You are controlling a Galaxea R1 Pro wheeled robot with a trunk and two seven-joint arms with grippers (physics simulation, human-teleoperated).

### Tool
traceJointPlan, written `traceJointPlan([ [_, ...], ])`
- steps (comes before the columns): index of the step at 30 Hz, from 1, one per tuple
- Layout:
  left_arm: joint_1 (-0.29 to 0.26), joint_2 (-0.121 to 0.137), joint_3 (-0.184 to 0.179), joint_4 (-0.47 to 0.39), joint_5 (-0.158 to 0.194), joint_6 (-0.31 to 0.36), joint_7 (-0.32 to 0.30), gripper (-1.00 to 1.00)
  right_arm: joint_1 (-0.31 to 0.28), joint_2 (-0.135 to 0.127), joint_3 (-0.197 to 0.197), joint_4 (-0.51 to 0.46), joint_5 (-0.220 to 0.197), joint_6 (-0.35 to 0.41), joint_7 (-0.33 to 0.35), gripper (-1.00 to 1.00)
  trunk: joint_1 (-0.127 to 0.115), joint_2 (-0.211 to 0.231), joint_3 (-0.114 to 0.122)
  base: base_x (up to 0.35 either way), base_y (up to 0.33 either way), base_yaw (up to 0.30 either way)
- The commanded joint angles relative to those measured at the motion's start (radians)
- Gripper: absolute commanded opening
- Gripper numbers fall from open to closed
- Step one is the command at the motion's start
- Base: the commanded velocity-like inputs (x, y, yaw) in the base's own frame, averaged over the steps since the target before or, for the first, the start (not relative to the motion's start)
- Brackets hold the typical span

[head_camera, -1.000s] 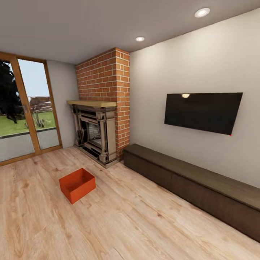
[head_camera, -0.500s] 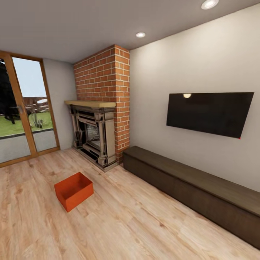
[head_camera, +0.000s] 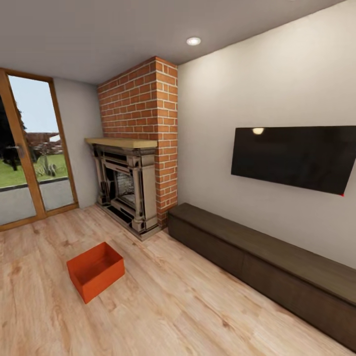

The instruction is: Move the two storage containers from the living room to the garage. In the garage, place one container on the floor and stack the other container on top of it (either order is fine).

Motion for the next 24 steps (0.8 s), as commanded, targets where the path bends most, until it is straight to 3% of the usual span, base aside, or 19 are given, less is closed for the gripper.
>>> traceJointPlan([
  [1, -0.001, 0.0, -0.006, 0.0, 0.007, -0.003, 0.003, 1.0, -0.001, 0.001, 0.008, 0.003, -0.004, -0.005, -0.003, 1.0, 0.001, -0.001, -0.001, 0.322, 0.0, 0.0],
  [13, -0.001, -0.001, -0.006, 0.0, 0.007, -0.004, 0.003, 1.0, -0.001, 0.001, 0.008, 0.003, -0.004, -0.005, -0.004, 1.0, 0.001, -0.001, -0.001, 0.288, 0.0, 0.0],
  [24, -0.001, -0.001, -0.006, 0.0, 0.006, -0.005, 0.003, 1.0, -0.001, 0.001, 0.008, 0.003, -0.004, -0.005, -0.003, 1.0, 0.001, -0.001, -0.001, 0.054, 0.0, 0.0],
])
